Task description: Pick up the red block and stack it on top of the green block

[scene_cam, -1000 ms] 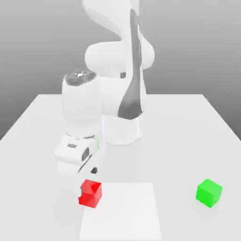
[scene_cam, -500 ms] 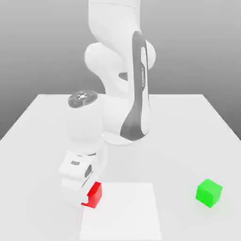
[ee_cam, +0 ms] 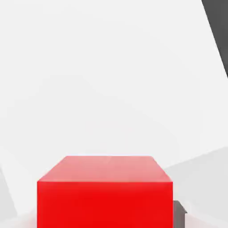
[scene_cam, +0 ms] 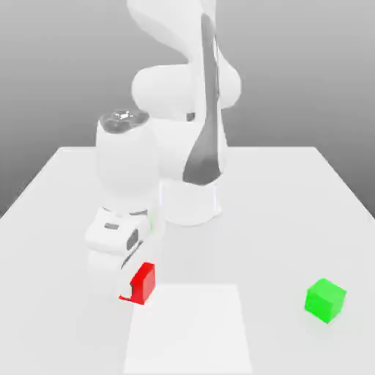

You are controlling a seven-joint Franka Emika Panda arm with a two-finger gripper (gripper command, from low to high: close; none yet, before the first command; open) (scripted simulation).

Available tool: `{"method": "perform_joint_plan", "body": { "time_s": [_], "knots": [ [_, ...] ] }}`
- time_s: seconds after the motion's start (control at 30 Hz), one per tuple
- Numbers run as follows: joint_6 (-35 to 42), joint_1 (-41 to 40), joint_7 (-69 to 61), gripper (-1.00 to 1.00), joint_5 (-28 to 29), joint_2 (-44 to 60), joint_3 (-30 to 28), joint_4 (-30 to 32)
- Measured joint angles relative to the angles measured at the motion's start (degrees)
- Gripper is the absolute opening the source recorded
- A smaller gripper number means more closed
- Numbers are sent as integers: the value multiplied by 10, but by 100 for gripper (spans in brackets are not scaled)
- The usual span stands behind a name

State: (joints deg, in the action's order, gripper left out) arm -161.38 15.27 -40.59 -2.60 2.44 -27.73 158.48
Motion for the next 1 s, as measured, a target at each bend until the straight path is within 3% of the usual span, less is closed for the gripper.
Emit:
{"method": "perform_joint_plan", "body": {
  "time_s": [0.17, 0.37, 0.7, 0.87, 0.9, 1.0],
  "knots": [
    [23, -8, 21, -100, 21, -20, 15, 2],
    [50, 9, 41, -100, 26, -22, 121, -22],
    [97, 124, 74, -100, 27, -15, 299, -76],
    [28, 166, 89, -100, 42, 74, 316, -96],
    [13, 168, 92, 100, 46, 89, 314, -97],
    [13, 168, 92, 100, 46, 89, 314, -97]
  ]
}}
